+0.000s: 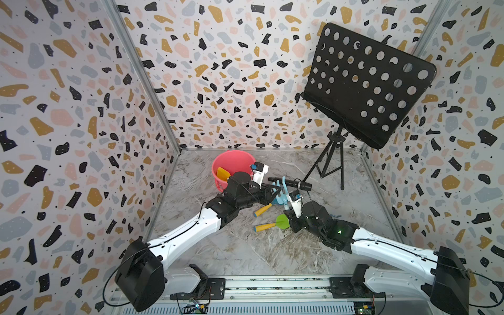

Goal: Organize the gardening tools
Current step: Pick up the gardening tool from the center of the board.

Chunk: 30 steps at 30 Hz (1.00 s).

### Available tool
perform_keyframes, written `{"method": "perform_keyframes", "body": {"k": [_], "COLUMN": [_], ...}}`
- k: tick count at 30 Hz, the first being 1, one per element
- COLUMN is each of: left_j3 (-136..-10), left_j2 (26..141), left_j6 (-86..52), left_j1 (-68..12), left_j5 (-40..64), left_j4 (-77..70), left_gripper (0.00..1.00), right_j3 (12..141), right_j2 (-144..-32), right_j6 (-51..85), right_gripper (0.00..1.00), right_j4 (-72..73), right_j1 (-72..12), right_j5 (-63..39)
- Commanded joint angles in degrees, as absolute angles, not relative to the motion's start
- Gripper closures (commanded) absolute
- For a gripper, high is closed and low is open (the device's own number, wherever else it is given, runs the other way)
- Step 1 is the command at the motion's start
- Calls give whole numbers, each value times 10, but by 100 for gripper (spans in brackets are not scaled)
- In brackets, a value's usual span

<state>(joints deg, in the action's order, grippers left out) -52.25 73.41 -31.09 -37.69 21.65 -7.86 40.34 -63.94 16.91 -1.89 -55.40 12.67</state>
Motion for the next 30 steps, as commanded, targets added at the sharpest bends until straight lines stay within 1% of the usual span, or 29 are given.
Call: {"method": "perform_keyframes", "body": {"k": [1, 3, 6, 7, 9, 10, 11, 12, 13, 15, 20, 27, 30], "left_j3": [-512, -510, -509, -508, -507, -507, -506, -504, -504, -503, -515, -548, -568], "left_j2": [731, 729, 726, 725, 722, 718, 714, 709, 704, 690, 653, 625, 624], "left_j6": [-310, -306, -298, -295, -286, -281, -274, -267, -260, -240, -167, -59, -15], "left_j1": [-381, -381, -382, -383, -382, -382, -382, -382, -382, -382, -381, -378, -365], "left_j5": [191, 183, 173, 170, 161, 156, 149, 139, 129, 108, 36, -97, -132], "left_j4": [-124, -127, -130, -130, -129, -129, -129, -128, -128, -128, -113, -100, -102], "left_gripper": [85, 91, 100, 100, 100, 100, 100, 100, 100, 100, 100, 100, 100], "right_j3": [427, 427, 428, 428, 431, 432, 433, 436, 439, 443, 446, 453, 459], "right_j2": [-636, -636, -636, -635, -635, -634, -633, -632, -631, -627, -609, -577, -576], "right_j6": [180, 182, 186, 189, 192, 194, 198, 203, 208, 219, 248, 290, 305], "right_gripper": [100, 99, 91, 85, 69, 57, 42, 30, 23, 15, 3, 0, 0], "right_j4": [-6, -6, -7, -9, -13, -16, -20, -21, -41, -58, -99, -165, -196], "right_j1": [-555, -555, -555, -555, -555, -555, -555, -555, -555, -554, -554, -552, -551], "right_j5": [135, 137, 142, 144, 147, 149, 153, 158, 164, 171, 201, 258, 277]}}
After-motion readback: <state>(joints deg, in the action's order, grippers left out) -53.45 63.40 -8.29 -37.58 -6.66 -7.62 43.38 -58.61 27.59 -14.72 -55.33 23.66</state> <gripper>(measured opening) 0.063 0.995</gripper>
